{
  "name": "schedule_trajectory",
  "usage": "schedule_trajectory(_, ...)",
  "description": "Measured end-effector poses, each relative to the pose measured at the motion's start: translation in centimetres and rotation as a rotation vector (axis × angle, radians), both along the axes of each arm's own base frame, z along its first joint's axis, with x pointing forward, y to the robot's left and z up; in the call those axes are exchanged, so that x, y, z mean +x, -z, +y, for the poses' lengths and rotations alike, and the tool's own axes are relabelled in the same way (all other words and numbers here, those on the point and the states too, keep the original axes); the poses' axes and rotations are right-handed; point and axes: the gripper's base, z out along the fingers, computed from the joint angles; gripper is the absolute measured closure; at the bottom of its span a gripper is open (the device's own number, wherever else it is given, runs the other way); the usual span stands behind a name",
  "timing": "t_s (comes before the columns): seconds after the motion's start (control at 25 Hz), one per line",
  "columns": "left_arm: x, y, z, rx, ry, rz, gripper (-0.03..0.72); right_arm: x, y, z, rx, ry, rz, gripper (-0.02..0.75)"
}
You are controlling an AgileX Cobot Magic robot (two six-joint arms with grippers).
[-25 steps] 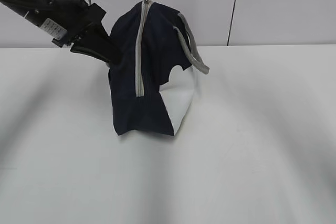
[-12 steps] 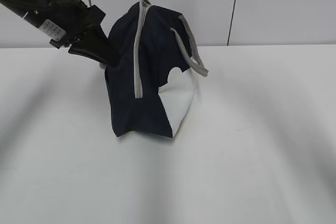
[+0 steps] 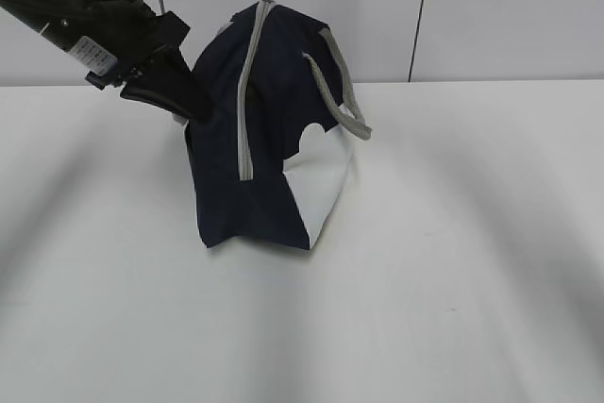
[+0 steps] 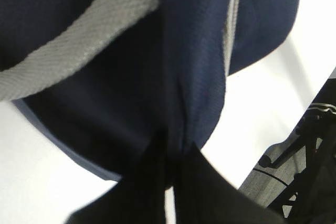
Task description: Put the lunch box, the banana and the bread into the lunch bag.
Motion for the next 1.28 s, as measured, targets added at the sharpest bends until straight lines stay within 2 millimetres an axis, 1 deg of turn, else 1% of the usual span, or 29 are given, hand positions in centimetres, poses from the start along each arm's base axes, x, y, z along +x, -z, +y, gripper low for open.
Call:
schedule_trajectory(0.16, 0.0, 0.1, 0.1, 0.012, 0.003, -0.001, 0.687, 1.5, 0.8, 0.2, 0.026, 0.005, 0.020, 0.754)
schedule_trajectory(0.4, 0.0, 0.1, 0.1, 0.022, 0.007, 0.000, 0.687, 3.9, 1.8, -0.4, 0.086, 0.016, 0.061, 0.754)
schedule_trajectory(0.72, -0.1, 0.2, 0.2, 0.035, 0.009, 0.000, 0.687, 6.5, 3.3, -0.9, 0.149, 0.002, 0.101, 0.754)
schedule_trajectory(1.0, -0.1, 0.3, 0.4, 0.054, 0.016, -0.001, 0.687, 8.9, 6.3, -1.1, 0.200, 0.026, 0.154, 0.754)
schedule_trajectory(1.28, -0.1, 0.4, 0.5, 0.067, 0.021, -0.001, 0.687, 10.6, 8.7, -1.0, 0.261, 0.058, 0.203, 0.754)
